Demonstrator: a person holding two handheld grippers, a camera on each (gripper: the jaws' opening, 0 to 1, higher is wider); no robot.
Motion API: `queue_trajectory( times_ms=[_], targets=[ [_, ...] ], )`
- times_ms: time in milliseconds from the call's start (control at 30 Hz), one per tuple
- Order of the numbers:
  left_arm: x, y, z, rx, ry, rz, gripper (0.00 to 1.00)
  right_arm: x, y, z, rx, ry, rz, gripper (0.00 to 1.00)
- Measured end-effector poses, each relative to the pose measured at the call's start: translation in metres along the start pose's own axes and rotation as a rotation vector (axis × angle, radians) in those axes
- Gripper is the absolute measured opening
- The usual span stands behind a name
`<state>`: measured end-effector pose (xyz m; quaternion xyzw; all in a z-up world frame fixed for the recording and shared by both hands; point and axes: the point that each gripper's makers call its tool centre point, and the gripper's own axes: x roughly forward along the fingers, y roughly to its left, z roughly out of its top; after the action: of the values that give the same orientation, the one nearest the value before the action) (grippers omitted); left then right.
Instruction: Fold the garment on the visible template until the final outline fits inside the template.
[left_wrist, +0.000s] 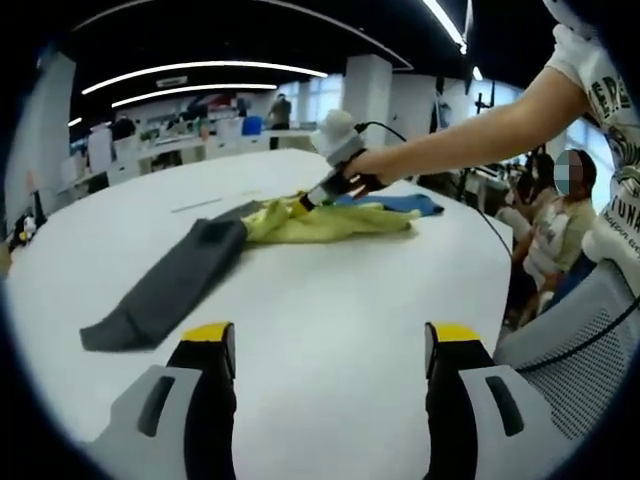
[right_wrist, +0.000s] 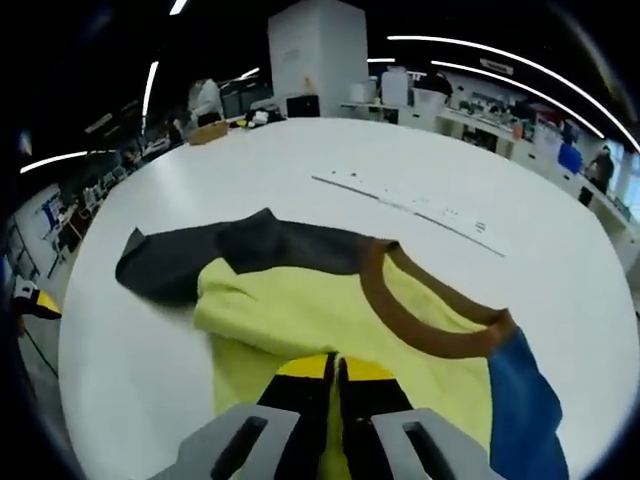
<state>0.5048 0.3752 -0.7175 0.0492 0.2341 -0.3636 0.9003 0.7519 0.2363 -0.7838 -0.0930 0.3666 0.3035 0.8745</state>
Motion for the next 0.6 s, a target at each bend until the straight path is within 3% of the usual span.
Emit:
queue_trajectory(
  times_ms=[133,267,367,600],
  targets=[
    [0.001,0.002,0.002,0.015,0.004,0.001,0.73,-0.015,0.001,0.005,0.084,-0.046,0.023,0.19],
    [0.003,0.006,0.008,0.021,-0.008,0.008,0.73,-0.032,-0.001,0.008,0.088,-0.071,0.037,0.35],
    [0.007,0.008,0.014,0.017,-0.027,0.014,0.72,-0.044,-0.002,0.009,0.097,-0.093,0.055,0.54],
    [0.022,0.012,0.027,0.039,-0.049,0.011,0.69,-0.07,-0.006,0.002,0.097,-0.109,0.079,0.65]
  ],
)
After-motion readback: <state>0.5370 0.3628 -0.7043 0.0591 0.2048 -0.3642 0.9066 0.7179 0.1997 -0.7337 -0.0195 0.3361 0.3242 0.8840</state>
